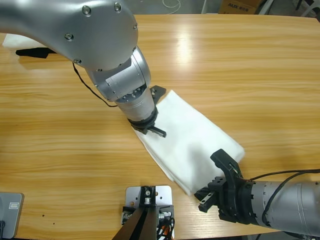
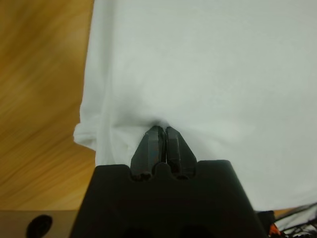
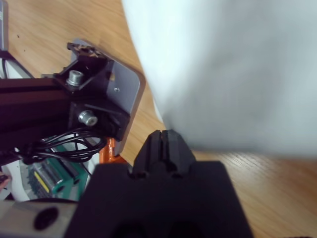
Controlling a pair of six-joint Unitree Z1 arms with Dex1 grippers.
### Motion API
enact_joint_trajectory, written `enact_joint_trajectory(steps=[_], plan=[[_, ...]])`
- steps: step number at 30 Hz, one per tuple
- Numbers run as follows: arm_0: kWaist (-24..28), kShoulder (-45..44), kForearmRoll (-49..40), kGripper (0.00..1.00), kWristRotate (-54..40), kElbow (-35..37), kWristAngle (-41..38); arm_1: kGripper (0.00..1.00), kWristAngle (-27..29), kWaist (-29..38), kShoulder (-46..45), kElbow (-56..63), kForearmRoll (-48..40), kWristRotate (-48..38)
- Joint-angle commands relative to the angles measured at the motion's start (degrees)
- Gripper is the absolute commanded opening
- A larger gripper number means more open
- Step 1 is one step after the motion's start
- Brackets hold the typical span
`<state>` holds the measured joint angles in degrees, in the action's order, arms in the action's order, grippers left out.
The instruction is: Fold clothes
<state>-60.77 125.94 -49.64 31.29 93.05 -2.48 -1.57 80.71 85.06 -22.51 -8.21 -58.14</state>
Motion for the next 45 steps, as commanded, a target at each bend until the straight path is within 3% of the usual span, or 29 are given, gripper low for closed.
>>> enact_joint_trajectory(steps=[1,10,15,20,27,35,45], plan=[[2.36,1.15,-3.36,0.0,2.68,-0.1,5.82,0.0,-0.07,0.77,1.23,1.76,-0.28,-0.73],[1.76,-16.48,-5.7,0.0,6.0,-0.15,5.82,0.0,3.9,-1.87,-17.28,-3.81,10.66,11.43],[-1.72,-14.27,-5.7,0.0,7.28,-1.65,5.64,0.0,0.6,-12.07,-12.55,-3.83,9.23,15.6],[-4.99,-9.28,-4.1,0.0,8.09,-2.0,5.56,0.0,-2.62,-20.33,-2.16,-3.69,2.26,19.06],[-5.13,-4.02,0.31,0.0,8.0,-4.69,3.82,0.0,-4.3,-21.29,2.74,-3.02,-0.66,19.52],[-5.32,1.62,4.73,0.0,8.35,-9.12,2.39,0.0,0.04,-21.54,2.39,-1.24,1.22,19.2],[-4.97,1.06,4.6,0.0,8.55,-11.26,2.69,0.0,4.13,-22.77,5.24,-3.4,10.52,15.93]])
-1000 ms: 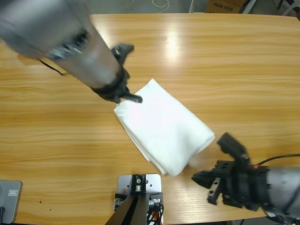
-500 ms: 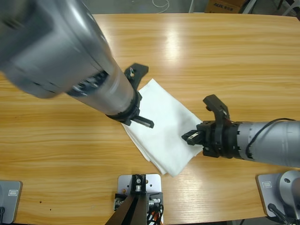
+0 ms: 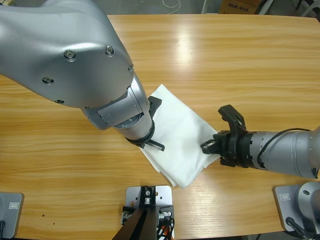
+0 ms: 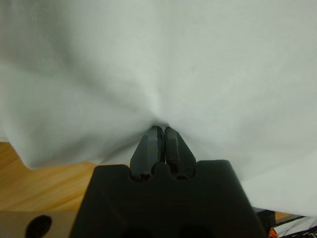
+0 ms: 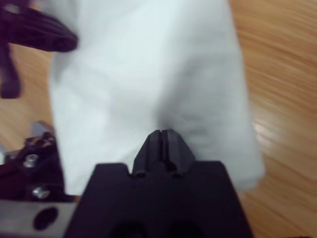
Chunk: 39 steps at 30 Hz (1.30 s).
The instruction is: Fold clothes
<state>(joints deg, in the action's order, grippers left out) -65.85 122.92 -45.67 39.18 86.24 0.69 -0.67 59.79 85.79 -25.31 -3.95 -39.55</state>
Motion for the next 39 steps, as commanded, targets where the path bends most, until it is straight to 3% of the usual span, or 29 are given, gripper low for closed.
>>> enact_joint_trajectory(steps=[1,12,18,19,20,21,22,23,24,28,32,35,37,39], plan=[[0.11,3.89,0.67,0.0,0.73,-5.05,-0.44,0.0,3.84,-1.96,5.27,-1.11,7.14,-3.18],[0.11,2.5,0.67,0.0,0.99,-8.5,0.11,0.0,15.58,-2.13,1.7,-2.72,14.36,-5.36],[0.36,-3.39,0.58,0.0,2.66,-7.77,1.9,0.0,17.02,-2.13,-2.68,-2.88,14.96,-5.14],[0.58,-5.13,0.6,0.0,2.66,-7.04,1.99,0.055,16.97,-2.13,-5.07,-3.23,14.99,-4.45],[0.83,-7.02,0.65,0.0,2.55,-6.16,2.09,0.42,16.47,-2.13,-7.81,-3.78,15.2,-3.82],[1.16,-8.97,0.67,0.022,2.01,-5.1,2.13,0.764,14.98,-2.13,-10.38,-4.45,15.29,-3.27],[1.52,-10.72,0.67,0.515,1.78,-4.17,2.13,0.951,13.08,-2.22,-12.27,-5.36,15.26,-2.46],[1.96,-12.56,0.67,0.916,1.5,-3.54,2.29,0.998,10.64,-2.59,-13.42,-6.33,15.01,-1.25],[2.57,-14.42,0.63,0.99,0.18,-3.49,2.85,1.0,7.25,-3.68,-13.86,-7.19,14.24,0.68],[4.79,-22.04,-0.3,0.996,-1.16,-7.49,4.1,1.0,-16.71,-19.91,-10.32,-7.24,5.8,9.26],[4.84,-30.44,-0.35,0.996,0.34,-16.86,4.04,0.995,-36.91,-34.27,3.83,-8.47,0.09,20.37],[4.68,-37.21,-1.26,0.996,2.78,-23.12,3.89,0.872,-45.24,-38.17,13.53,-12.21,0.0,26.65],[4.65,-40.46,-3.02,0.996,3.54,-26.02,3.89,0.857,-50.13,-40.16,18.94,-14.06,0.16,29.9],[4.59,-42.95,-3.78,0.996,4.0,-28.46,3.89,0.858,-51.36,-40.63,22.16,-14.68,0.49,31.27]])
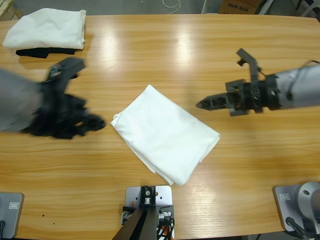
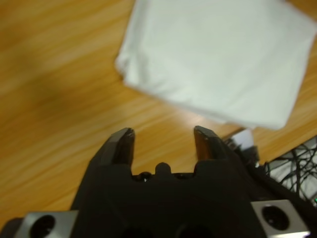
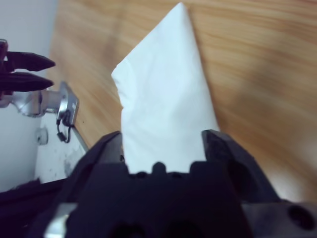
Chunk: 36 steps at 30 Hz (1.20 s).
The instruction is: Fold clothes
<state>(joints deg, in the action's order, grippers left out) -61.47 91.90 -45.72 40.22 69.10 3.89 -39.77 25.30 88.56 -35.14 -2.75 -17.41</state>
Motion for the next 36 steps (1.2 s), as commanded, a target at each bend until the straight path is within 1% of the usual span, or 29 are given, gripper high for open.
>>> enact_joint_trajectory(steps=[1,4,10,15,16,17,19,20,21,24,25,26,27,28,30,32,33,36], plan=[[0.21,-12.8,-3.76,0.996,3.2,-12.09,0.68,0.858,-12.23,-6.14,20.25,-4.85,-0.49,9.46],[0.21,-12.97,-3.76,0.996,3.64,-13.17,0.61,0.858,-12.88,-5.59,22.55,-4.85,0.58,9.76],[0.21,-12.48,-3.52,0.996,4.17,-13.13,0.61,0.858,-12.88,-4.01,26.14,-4.85,2.66,9.76],[0.04,-14.1,-3.73,0.996,4.17,-13.29,0.59,0.852,-11.98,1.51,27.67,-4.93,2.62,10.22],[0.04,-14.2,-3.74,0.996,4.17,-13.27,0.59,0.769,-11.44,2.98,28.34,-4.93,2.53,10.55],[0.02,-14.26,-3.71,0.996,4.17,-13.2,0.59,0.604,-11.72,3.99,29.13,-5.09,2.41,10.99],[-0.07,-14.29,-3.74,0.996,4.17,-13.2,0.59,0.338,-13.39,4.32,30.6,-5.15,2.25,11.66],[-0.14,-14.33,-3.74,0.996,4.17,-13.2,0.59,0.159,-13.92,4.06,31.03,-5.11,2.22,11.78],[-0.19,-14.38,-3.76,0.996,4.17,-13.2,0.59,0.006,-14.06,3.58,31.26,-5.06,2.13,11.99],[-0.26,-14.29,-3.76,0.996,4.17,-13.27,0.59,0.0,-14.76,0.8,31.31,-4.95,2.04,12.59],[-0.32,-14.29,-3.76,0.996,4.17,-13.24,0.59,0.0,-14.2,-0.65,30.99,-4.67,2.04,12.56],[-0.32,-14.31,-3.76,0.996,4.17,-13.29,0.59,0.0,-12.65,-2.31,30.24,-4.37,2.08,12.27],[-0.35,-14.38,-3.76,0.996,4.17,-13.31,0.59,0.0,-9.31,-3.12,28.64,-3.88,2.25,11.62],[-0.49,-14.38,-3.76,0.996,4.17,-13.41,0.59,0.0,-3.79,-3.41,25.95,-2.9,2.39,10.18],[-0.58,-14.45,-3.76,0.996,4.24,-13.68,0.59,0.0,9.0,-3.75,19.5,-0.86,3.84,4.86],[-0.65,-14.22,-3.69,0.996,4.34,-13.82,0.59,0.0,21.01,-1.87,13.01,-0.79,8.65,-1.17],[-0.67,-13.99,-3.66,0.996,4.34,-13.82,0.59,0.0,26.07,-0.64,10.35,-1.07,11.38,-3.9],[-0.74,-13.59,-3.45,0.996,4.34,-13.76,0.59,0.0,37.11,0.8,4.66,-1.38,17.25,-9.8]])
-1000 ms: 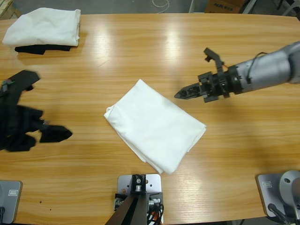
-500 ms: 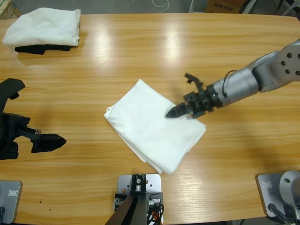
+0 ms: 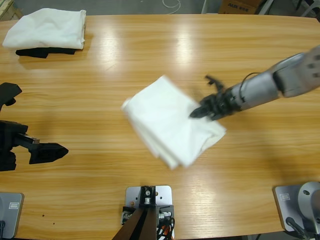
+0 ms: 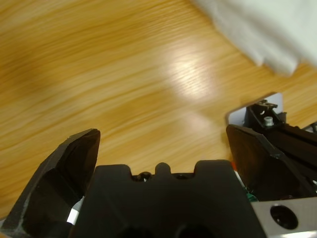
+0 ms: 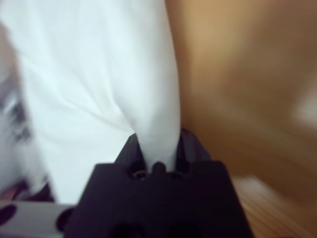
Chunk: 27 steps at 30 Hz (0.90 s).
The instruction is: Fold clothes
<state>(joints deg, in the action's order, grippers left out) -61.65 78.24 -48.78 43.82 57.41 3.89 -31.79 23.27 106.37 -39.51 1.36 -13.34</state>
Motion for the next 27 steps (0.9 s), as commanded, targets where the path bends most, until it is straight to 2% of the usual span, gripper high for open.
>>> enact_joint_trajectory(steps=[1,3,7,8,9,10,11,18,20,21,22,23,24,27], plan=[[-0.63,0.03,-0.35,0.996,0.74,-2.09,0.59,0.0,30.95,2.92,-14.47,2.81,14.77,-15.13],[-0.91,-0.2,-0.4,0.996,0.76,-2.32,0.59,0.0,32.71,3.08,-16.0,2.42,17.87,-16.57],[-1.55,0.07,-0.35,0.996,1.15,-2.48,0.63,0.0,31.41,6.24,-15.55,2.42,19.29,-19.72],[-1.65,0.07,-0.35,0.996,1.18,-2.48,0.64,0.163,32.04,7.65,-15.65,2.35,19.4,-21.53],[-1.72,0.05,-0.35,0.996,1.18,-2.48,0.66,0.71,33.74,9.18,-16.2,2.31,20.08,-23.5],[-1.79,-0.02,-0.35,0.996,1.18,-2.48,0.68,0.968,36.05,10.94,-17.01,1.84,21.31,-24.45],[-1.9,-0.16,-0.35,0.996,1.18,-2.48,0.68,1.0,38.07,12.25,-17.97,0.84,22.75,-24.7],[-2.16,-0.02,-0.28,1.0,1.09,-2.48,0.77,1.0,50.93,18.02,-24.48,-8.55,36.25,-24.92],[-2.16,-0.23,-0.33,1.0,1.09,-2.48,0.77,1.0,51.99,20.27,-25.16,-9.99,36.36,-23.97],[-2.16,-0.35,-0.35,1.0,1.09,-2.48,0.77,0.964,51.15,21.17,-25.39,-10.13,35.02,-22.48],[-2.16,-0.53,-0.35,0.999,1.09,-2.49,0.77,0.536,47.52,21.38,-24.93,-10.08,32.42,-19.63],[-2.16,-0.69,-0.35,0.998,1.09,-2.57,0.77,0.036,45.08,21.52,-23.56,-10.13,30.8,-18.02],[-2.16,-0.83,-0.35,0.996,1.09,-2.57,0.77,0.0,43.92,21.98,-22.09,-10.06,29.71,-17.51],[-2.2,-1.46,-0.4,0.996,1.09,-2.74,0.71,0.0,40.95,22.17,-19.08,-9.83,25.06,-16.49]])
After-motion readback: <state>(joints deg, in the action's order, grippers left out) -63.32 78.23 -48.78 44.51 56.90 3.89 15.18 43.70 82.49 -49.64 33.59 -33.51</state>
